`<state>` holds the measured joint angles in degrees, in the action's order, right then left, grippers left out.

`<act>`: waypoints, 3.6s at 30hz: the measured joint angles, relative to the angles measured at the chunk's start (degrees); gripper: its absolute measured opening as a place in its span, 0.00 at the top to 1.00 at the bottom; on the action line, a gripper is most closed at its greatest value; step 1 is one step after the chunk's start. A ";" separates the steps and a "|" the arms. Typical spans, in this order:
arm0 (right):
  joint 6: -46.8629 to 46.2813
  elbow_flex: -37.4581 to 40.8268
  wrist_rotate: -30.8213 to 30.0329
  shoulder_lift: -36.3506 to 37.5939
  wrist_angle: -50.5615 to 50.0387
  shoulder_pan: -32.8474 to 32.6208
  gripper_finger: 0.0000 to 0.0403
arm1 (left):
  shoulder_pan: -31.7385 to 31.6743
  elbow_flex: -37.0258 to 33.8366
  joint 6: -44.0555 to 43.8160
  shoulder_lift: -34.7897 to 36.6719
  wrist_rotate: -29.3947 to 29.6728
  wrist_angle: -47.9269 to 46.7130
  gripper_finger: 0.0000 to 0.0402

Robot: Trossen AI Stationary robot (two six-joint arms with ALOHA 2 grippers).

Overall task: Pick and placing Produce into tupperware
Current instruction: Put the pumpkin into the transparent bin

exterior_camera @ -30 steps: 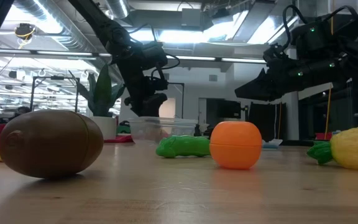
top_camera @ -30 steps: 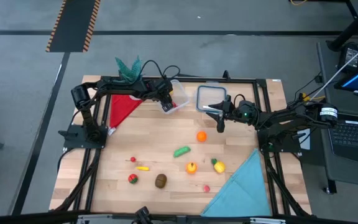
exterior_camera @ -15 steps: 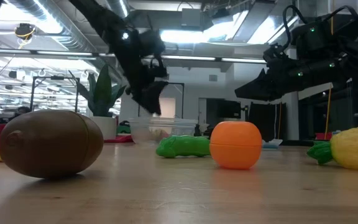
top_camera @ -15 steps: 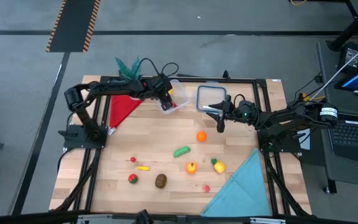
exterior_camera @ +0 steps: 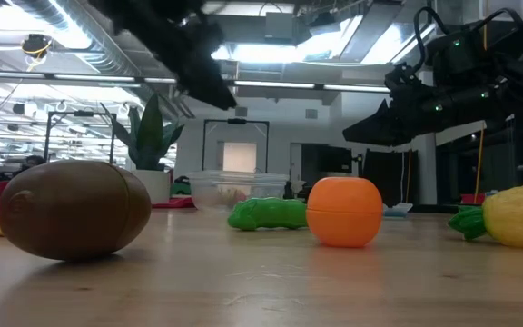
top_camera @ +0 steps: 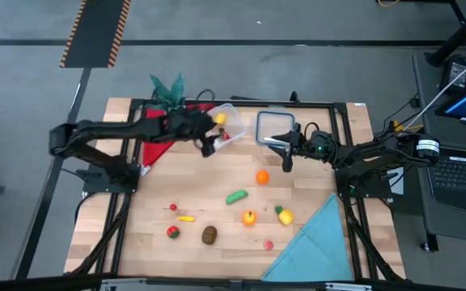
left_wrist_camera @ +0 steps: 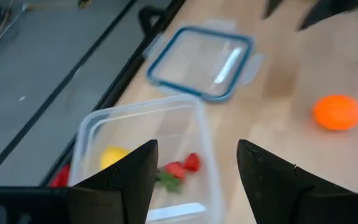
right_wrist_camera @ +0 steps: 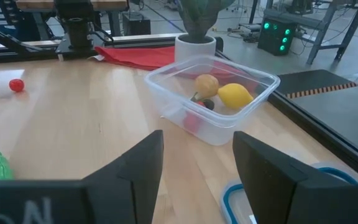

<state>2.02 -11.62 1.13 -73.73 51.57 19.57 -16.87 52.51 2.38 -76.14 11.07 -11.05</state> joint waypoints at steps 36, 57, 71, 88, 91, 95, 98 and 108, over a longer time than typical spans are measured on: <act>-6.02 -3.21 18.35 -0.04 3.52 -0.33 0.51 | 16.78 -30.96 -1.93 20.61 -4.57 25.29 0.47; 10.47 -23.62 12.84 -0.02 -43.45 -7.55 0.27 | 16.75 -30.96 -2.08 20.61 -4.35 26.23 0.47; 2.93 -32.61 6.38 0.02 -73.38 -10.14 0.28 | 16.80 -30.97 -3.52 20.61 -4.35 26.16 0.47; 1.01 -32.57 6.32 -6.20 -70.87 -11.46 0.28 | 16.78 -30.97 -6.28 20.61 -4.35 26.14 0.47; 0.19 -32.57 6.34 -7.97 -70.73 -11.98 0.28 | 16.62 -30.97 -6.27 20.61 -4.35 26.04 0.47; -2.41 -32.54 6.47 -9.69 -69.71 -12.60 0.28 | 16.62 -30.97 -4.23 20.61 -4.35 25.88 0.47; -3.35 -32.54 6.47 -11.15 -68.65 -13.14 0.28 | 16.62 -30.97 -2.85 20.61 -4.35 25.71 0.47; -3.39 -32.52 6.45 -16.28 -65.43 -14.32 0.28 | 16.62 -30.97 -2.78 20.61 -4.35 25.64 0.47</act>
<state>-1.37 -44.14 7.58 -90.01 -13.86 5.26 -0.25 21.54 -0.40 -55.53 6.72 14.59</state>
